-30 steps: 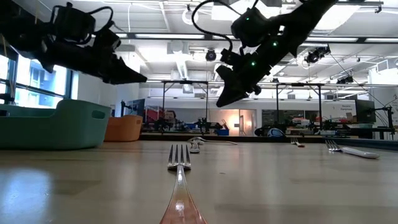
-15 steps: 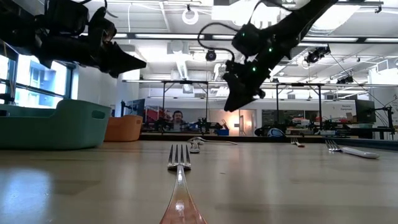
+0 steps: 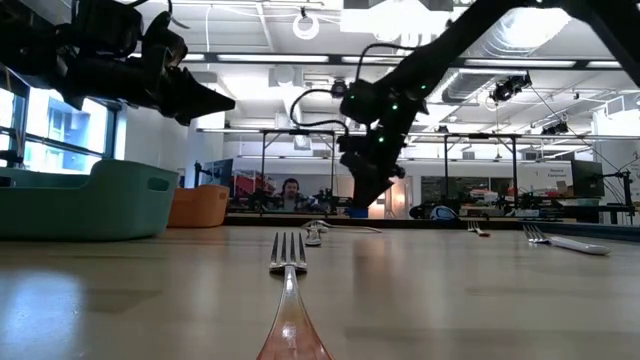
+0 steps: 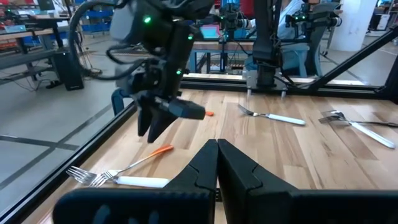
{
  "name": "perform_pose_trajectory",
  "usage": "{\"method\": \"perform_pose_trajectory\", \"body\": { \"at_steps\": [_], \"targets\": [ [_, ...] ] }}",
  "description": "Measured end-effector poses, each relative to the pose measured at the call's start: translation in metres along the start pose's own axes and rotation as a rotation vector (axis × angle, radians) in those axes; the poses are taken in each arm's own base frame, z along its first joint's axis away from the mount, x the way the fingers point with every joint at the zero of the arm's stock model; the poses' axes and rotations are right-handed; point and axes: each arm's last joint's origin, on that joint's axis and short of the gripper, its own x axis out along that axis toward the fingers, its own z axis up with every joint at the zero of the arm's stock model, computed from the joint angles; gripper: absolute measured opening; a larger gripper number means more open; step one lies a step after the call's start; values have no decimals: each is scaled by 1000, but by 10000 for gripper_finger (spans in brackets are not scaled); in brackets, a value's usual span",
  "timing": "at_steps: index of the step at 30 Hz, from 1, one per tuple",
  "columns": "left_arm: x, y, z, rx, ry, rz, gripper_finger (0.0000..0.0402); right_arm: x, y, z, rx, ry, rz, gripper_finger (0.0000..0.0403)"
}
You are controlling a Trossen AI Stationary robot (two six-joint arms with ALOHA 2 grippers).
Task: Sort silverware by color (type)
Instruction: Put the orange fork into the yellow bin
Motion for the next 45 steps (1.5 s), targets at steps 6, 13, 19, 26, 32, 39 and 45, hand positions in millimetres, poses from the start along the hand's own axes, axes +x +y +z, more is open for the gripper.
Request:
{"method": "perform_pose_trajectory", "body": {
  "at_steps": [6, 13, 19, 26, 32, 39, 45],
  "targets": [
    [0, 0, 0, 1, 0, 0, 0, 14, -6, 10, 12, 42, 57, 116],
    [0, 0, 0, 2, 0, 1, 0, 29, -11, 3, 34, 105, 69, 116],
    [0, 0, 0, 2, 0, 2, 0, 31, -12, -1, 37, 140, 74, 95],
    [0, 0, 0, -16, 0, 2, 0, 32, -12, -3, 15, 155, 76, 53],
    [0, 0, 0, -42, 0, 2, 0, 29, -11, 0, 8, 176, 73, 79],
    [0, 0, 0, -43, 1, 7, 0, 25, -11, 7, 14, 179, 70, 130],
    [0, 0, 0, -61, 1, 8, 0, 28, -9, 2, 30, 182, 73, 132]
  ]
}}
